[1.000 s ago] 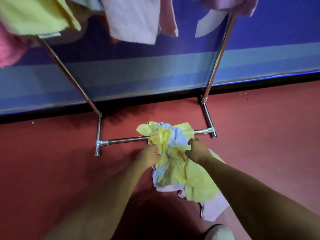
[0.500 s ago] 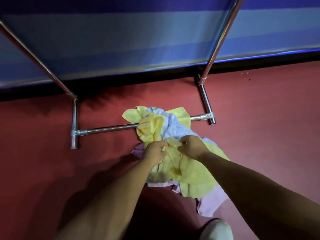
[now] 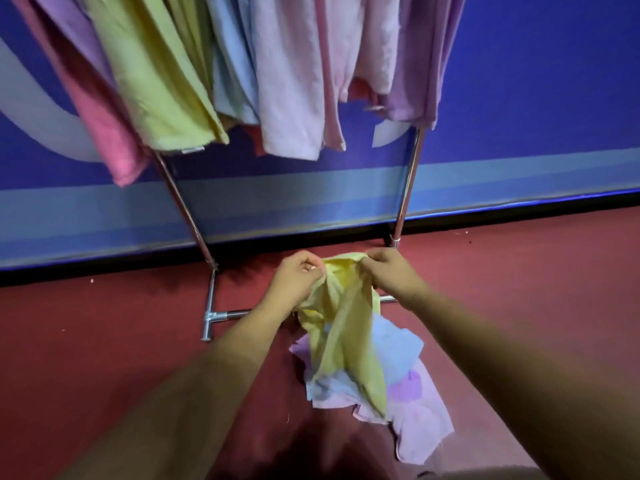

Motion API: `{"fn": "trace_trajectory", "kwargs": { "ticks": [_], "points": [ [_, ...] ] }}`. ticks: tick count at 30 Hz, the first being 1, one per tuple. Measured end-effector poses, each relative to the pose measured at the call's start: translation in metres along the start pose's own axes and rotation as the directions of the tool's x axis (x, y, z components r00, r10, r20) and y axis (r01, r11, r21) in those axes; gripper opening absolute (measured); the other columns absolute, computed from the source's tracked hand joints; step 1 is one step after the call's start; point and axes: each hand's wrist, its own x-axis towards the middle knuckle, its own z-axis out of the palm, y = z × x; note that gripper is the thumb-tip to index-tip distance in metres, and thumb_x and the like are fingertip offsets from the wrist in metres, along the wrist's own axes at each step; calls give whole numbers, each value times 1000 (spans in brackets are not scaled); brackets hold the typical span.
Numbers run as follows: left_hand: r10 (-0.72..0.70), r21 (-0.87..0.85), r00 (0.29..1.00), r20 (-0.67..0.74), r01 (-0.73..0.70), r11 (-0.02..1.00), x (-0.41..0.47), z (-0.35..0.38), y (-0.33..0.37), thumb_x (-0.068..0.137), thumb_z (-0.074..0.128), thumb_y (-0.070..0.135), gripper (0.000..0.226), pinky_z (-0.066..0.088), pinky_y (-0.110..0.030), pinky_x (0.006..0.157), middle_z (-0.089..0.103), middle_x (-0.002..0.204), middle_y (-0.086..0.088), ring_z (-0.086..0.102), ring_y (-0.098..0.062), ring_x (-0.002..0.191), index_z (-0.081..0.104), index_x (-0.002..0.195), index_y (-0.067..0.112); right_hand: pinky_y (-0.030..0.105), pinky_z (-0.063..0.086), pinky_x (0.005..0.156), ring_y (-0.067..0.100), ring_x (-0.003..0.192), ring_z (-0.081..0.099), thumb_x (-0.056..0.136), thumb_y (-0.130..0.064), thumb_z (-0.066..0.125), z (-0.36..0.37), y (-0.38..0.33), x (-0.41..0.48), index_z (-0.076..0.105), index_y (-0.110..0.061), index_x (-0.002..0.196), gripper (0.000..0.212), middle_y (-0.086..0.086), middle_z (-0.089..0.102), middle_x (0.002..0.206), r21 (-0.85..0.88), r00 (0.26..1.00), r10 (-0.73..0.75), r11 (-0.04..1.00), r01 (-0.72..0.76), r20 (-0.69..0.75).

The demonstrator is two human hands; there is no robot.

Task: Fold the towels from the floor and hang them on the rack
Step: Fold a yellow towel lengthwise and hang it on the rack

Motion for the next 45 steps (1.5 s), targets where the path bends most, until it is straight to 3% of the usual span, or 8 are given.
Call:
{"fn": "trace_trajectory", "kwargs": {
  "ticks": [10, 16, 21, 26, 34, 38, 41, 45],
  "points": [
    [153, -258, 962, -227, -211, 943, -114, -92, 135, 70, 61, 11, 25, 42, -36, 72, 61, 74, 0, 55, -19, 71, 60, 94, 20, 20, 32, 48, 7, 52, 40, 89, -17, 69, -12, -143, -114, 53, -13, 65, 28, -5, 45, 57, 138, 930, -345, 923, 360, -125],
    [281, -81, 931, -232, -306, 949, -160, -107, 116, 88, 68, 1, 18, 45, -27, 78, 68, 83, -1, 58, -9, 77, 70, 88, 19, 17, 31, 48, 4, 48, 37, 87, -10, 66, 7, -129, -136, 58, 2, 69, 24, -4, 48, 57, 193, 934, -338, 915, 356, -120],
    [355, -90, 925, -131, -368, 925, -172, -109, 122, 90, 68, 10, 8, 43, -21, 67, 60, 67, 11, 52, -6, 66, 72, 91, 17, 26, 43, 64, 11, 63, 56, 84, -16, 72, 16, -123, -137, 70, -8, 84, 8, 5, 62, 69, 399, 964, -264, 887, 233, 23],
    [298, -137, 953, 59, -288, 948, -182, -116, 115, 82, 75, 33, 18, 42, -38, 75, 65, 82, -22, 54, -24, 77, 74, 95, 20, 35, 53, 81, 22, 85, 68, 83, -37, 78, 30, -125, -158, 76, -15, 100, 27, 11, 74, 95, 261, 881, -318, 937, 234, 350],
    [-59, 321, 896, 441, -96, 942, -178, -158, 95, 80, 80, 34, 31, 51, -35, 78, 74, 100, -16, 65, -17, 82, 72, 100, 11, 27, 46, 62, 20, 70, 55, 89, -24, 72, 17, -137, -147, 73, -12, 86, 12, 10, 62, 80, 582, 984, -174, 804, 125, 28],
    [77, -76, 986, 151, -66, 995, -174, -168, 88, 85, 71, 11, 12, 53, -27, 72, 73, 88, -11, 65, -16, 77, 68, 96, 6, 32, 38, 65, 22, 72, 47, 85, -29, 76, 14, -129, -136, 69, -17, 76, 16, 11, 55, 76, 522, 987, -129, 838, 159, -94],
    [131, -563, 986, -98, -164, 810, -173, -169, 100, 85, 63, 8, 11, 54, -23, 66, 70, 80, -5, 65, -13, 70, 63, 96, 7, 29, 35, 59, 21, 64, 47, 83, -21, 78, 18, -124, -129, 64, -17, 67, 22, 6, 57, 66, 483, 986, -164, 861, 160, -35],
    [170, -620, 978, -120, -207, 757, -181, -163, 112, 84, 64, 14, 9, 53, -27, 72, 66, 82, -6, 64, -15, 74, 64, 93, 11, 30, 37, 64, 24, 70, 51, 79, -12, 79, 35, -128, -134, 71, -16, 82, 9, 6, 66, 74, 424, 946, -220, 900, 103, 237]
  ]
}}
